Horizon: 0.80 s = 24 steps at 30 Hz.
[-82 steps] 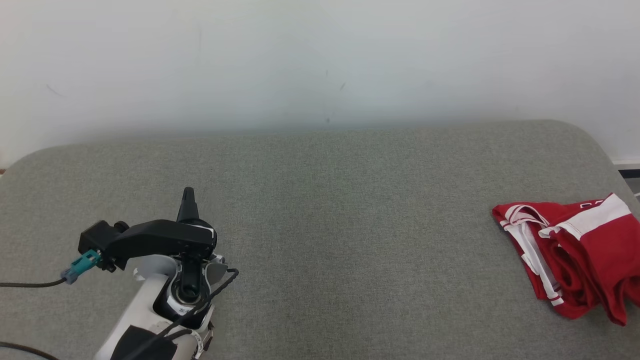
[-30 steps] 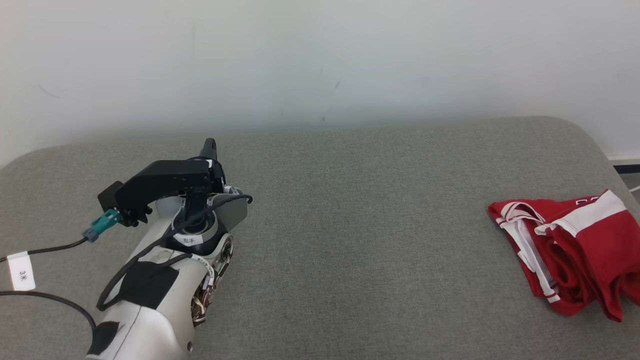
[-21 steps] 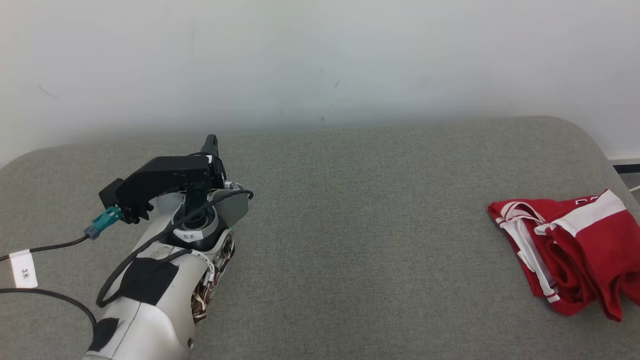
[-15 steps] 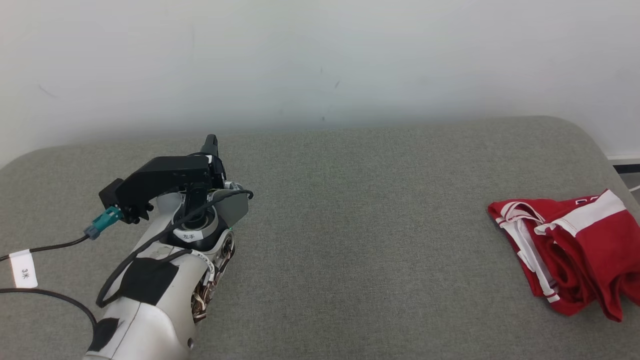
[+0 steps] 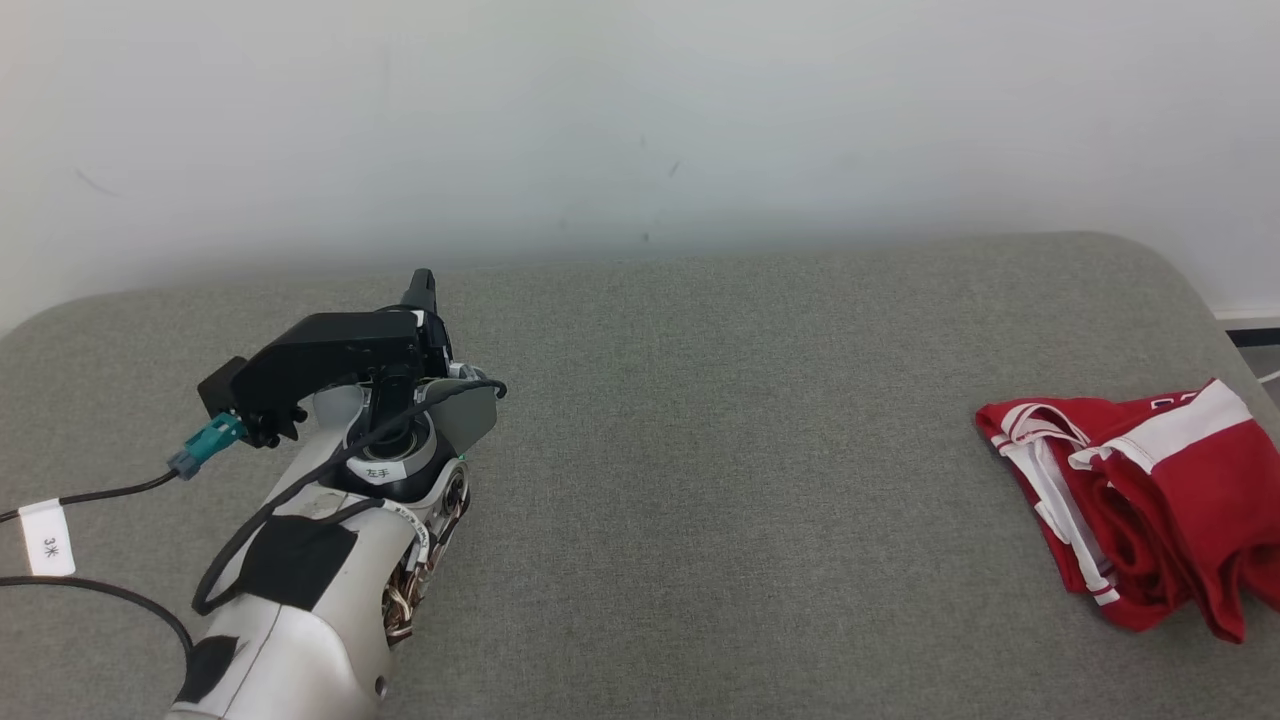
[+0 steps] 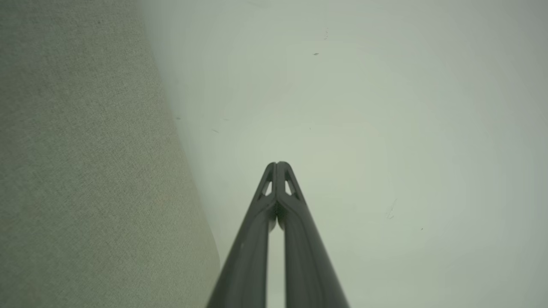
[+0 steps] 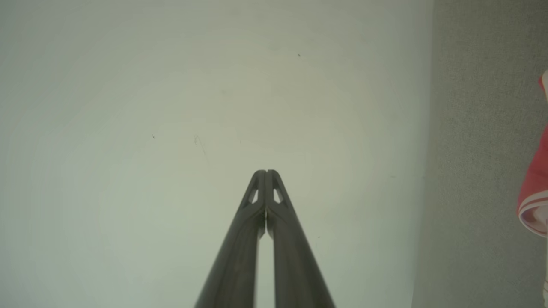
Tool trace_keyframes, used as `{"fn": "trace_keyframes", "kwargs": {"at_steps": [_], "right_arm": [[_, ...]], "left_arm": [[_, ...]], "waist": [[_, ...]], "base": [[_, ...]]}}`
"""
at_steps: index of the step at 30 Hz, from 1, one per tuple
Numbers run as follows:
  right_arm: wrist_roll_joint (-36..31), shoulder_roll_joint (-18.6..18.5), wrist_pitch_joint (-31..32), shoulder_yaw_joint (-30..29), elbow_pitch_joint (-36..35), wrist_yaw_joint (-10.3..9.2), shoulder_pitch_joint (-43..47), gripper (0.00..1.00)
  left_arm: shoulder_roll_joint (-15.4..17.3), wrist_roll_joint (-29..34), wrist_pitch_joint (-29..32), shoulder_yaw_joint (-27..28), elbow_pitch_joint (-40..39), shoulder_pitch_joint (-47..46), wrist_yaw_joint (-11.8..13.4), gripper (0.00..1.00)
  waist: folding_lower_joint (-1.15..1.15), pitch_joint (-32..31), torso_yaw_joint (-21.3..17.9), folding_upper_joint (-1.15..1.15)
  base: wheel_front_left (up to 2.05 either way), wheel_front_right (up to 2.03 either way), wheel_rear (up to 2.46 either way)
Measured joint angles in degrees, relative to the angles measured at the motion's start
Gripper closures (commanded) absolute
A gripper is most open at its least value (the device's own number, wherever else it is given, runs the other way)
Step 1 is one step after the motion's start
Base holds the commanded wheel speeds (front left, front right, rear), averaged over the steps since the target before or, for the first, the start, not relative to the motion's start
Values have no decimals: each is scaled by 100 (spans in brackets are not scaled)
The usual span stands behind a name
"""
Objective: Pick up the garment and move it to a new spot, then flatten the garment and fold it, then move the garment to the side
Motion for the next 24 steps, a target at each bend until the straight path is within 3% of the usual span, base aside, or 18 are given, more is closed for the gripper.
{"fn": "trace_keyframes", "kwargs": {"at_steps": [24], "right_arm": [[-82, 0, 18, -57, 0, 0, -7, 100]], "left_arm": [[0, 0, 0, 0, 1, -1, 0, 100]], "waist": [[0, 0, 0, 0]], "base": [[0, 0, 0]]}}
